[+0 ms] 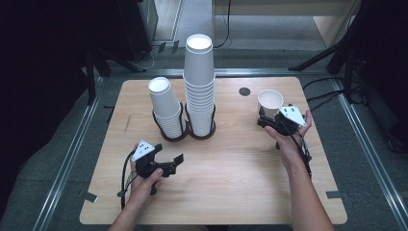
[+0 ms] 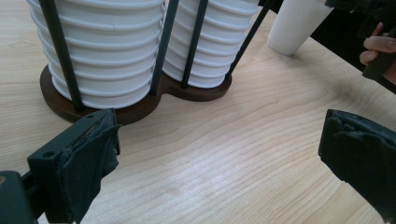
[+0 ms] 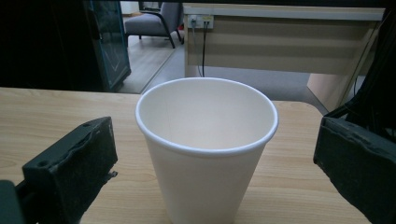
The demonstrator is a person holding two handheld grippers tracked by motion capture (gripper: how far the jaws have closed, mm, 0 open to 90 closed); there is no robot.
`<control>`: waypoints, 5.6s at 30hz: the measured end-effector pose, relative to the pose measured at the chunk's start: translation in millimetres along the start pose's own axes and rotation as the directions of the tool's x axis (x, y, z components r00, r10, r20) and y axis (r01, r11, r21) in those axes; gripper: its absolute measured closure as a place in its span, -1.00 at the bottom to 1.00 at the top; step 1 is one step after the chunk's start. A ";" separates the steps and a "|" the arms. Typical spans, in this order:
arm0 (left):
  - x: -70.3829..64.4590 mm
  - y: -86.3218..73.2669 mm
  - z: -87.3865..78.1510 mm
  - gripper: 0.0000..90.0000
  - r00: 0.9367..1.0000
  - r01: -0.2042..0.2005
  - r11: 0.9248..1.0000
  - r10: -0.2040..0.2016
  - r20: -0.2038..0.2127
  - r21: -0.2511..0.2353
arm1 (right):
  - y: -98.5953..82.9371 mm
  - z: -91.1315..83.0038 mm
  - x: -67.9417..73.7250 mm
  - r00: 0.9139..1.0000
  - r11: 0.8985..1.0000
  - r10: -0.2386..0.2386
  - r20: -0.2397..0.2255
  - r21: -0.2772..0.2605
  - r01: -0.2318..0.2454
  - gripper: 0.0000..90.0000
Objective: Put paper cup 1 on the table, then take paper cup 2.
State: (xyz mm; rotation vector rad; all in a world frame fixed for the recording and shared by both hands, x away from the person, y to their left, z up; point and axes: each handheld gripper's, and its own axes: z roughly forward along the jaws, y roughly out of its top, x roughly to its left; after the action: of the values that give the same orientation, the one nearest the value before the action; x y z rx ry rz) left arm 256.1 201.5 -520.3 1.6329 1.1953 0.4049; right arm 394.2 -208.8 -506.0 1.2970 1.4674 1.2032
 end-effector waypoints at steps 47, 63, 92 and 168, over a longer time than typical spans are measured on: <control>-34.0 29.6 18.7 -1.00 0.999 -0.041 0.998 0.042 0.013 -0.039 | 85.7 -75.1 48.8 0.971 0.981 0.032 -0.237 -0.179 -0.076 -1.00; -52.0 57.5 36.0 -1.00 0.997 -0.082 0.991 0.081 -0.017 -0.107 | 110.6 -74.7 90.2 0.936 0.976 0.028 -0.351 -0.195 -0.102 -1.00; -66.8 81.9 79.6 -1.00 0.981 -0.159 0.964 0.130 -0.145 -0.214 | 141.6 -59.9 127.7 0.890 0.979 0.003 -0.456 -0.180 -0.095 -1.00; -69.3 96.0 109.7 -0.85 0.944 -0.152 0.958 0.069 -0.323 -0.242 | 154.9 -2.6 187.1 0.854 0.992 0.006 -0.521 -0.104 -0.071 -0.79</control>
State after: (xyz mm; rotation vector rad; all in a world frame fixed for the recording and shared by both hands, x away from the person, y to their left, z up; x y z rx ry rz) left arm 354.3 86.6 -463.5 1.4410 1.2209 0.8847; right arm 398.8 -21.7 -351.1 0.9581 1.7130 1.7382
